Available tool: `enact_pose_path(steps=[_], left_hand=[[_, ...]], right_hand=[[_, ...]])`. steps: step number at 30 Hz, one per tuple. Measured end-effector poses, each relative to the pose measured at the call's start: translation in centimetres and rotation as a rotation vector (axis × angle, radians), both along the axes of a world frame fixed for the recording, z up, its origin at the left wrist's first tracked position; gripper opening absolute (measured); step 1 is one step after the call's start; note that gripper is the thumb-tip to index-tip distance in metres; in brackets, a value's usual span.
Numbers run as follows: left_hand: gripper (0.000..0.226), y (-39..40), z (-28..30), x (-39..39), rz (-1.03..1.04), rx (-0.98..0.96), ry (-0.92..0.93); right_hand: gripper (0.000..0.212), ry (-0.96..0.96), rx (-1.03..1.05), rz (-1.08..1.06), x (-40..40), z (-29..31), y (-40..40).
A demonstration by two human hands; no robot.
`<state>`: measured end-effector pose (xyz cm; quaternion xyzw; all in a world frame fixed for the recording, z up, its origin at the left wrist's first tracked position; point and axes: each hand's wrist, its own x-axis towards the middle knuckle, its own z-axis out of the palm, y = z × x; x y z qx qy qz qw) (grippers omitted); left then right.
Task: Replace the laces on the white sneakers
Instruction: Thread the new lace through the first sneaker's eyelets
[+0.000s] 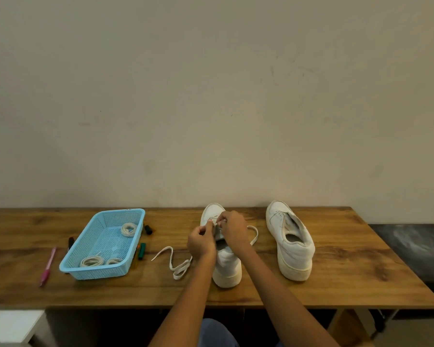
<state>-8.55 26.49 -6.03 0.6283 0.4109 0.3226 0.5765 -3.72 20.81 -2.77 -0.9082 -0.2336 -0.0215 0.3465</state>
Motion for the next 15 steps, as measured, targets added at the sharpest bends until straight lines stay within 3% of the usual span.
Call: enact_pose_path(steps=[11,15], left_hand=[[0.033,0.0,0.0,-0.1,-0.026,0.057,0.029],[0.044,0.2,0.6,0.2,-0.099,0.143,0.149]], right_hand=[[0.022,-0.034,-0.164,0.102,-0.4,0.5,0.1],[0.02,-0.175,-0.22,0.087,-0.7,0.6,-0.2]])
